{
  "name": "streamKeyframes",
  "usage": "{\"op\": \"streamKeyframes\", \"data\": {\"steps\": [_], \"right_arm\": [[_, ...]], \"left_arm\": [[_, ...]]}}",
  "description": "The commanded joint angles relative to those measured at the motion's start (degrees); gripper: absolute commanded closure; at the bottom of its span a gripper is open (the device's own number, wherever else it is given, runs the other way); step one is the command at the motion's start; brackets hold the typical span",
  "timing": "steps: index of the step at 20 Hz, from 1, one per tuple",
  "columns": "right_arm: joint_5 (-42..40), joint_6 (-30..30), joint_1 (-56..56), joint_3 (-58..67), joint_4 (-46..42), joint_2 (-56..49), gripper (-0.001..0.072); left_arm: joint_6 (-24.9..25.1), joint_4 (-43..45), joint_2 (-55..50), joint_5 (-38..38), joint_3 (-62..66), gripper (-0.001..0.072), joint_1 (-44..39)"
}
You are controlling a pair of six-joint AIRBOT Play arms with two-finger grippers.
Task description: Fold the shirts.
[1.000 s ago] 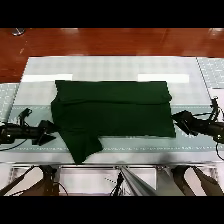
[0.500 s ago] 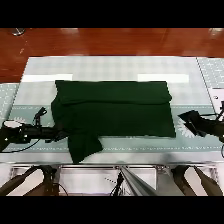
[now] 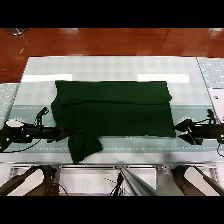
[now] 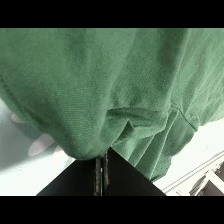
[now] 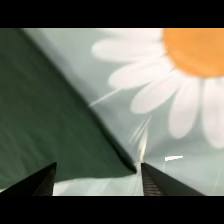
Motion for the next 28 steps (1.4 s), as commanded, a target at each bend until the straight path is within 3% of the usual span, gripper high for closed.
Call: {"op": "streamKeyframes", "data": {"steps": [1, 4, 5, 6, 7, 8, 13, 17, 21, 28], "right_arm": [[0.3, -0.2, 4.0, 0.0, -1.9, -3.7, 0.0097], [-2.1, -2.0, 5.6, 0.0, 2.3, -5.6, 0.0098], [-3.3, -2.7, 5.8, 0.1, 4.0, -5.8, 0.0149], [-3.7, -3.8, 5.7, 0.1, 6.1, -5.8, 0.0348], [-3.5, -6.3, 5.8, 0.5, 7.8, -5.8, 0.0620], [-2.3, -9.4, 5.7, 1.3, 9.9, -5.8, 0.0684], [1.8, -8.3, 6.3, 13.2, 10.3, -5.8, 0.0685], [-0.3, -6.7, 14.5, 23.6, 10.3, -10.1, 0.0685], [-6.7, -0.7, 19.5, 33.6, 10.3, -18.4, 0.0685], [-6.6, 2.9, 21.1, 49.5, 12.3, -32.3, 0.0685]], "left_arm": [[0.0, -0.3, 0.0, -0.3, 0.0, 0.0686, 0.0], [-0.4, -0.3, 0.0, -0.4, 0.0, 0.0686, 0.0], [-0.4, -0.4, 0.0, -0.3, 0.0, 0.0686, 0.0], [-0.4, -0.8, 0.0, -0.4, 0.0, 0.0686, 0.0], [-0.3, -1.3, 0.0, -0.4, 0.2, 0.0686, 0.0], [-0.3, -1.1, 0.0, -0.8, 1.1, 0.0686, 0.0], [-0.8, -2.3, 0.0, -6.1, 15.8, 0.0686, 2.5], [-5.9, -2.4, -3.3, -2.1, 28.1, 0.0687, -0.9], [-9.9, -2.4, -15.1, -1.6, 41.2, 0.0687, -6.0], [-15.9, -1.9, -35.6, -4.2, 64.3, 0.0687, -7.3]]}}
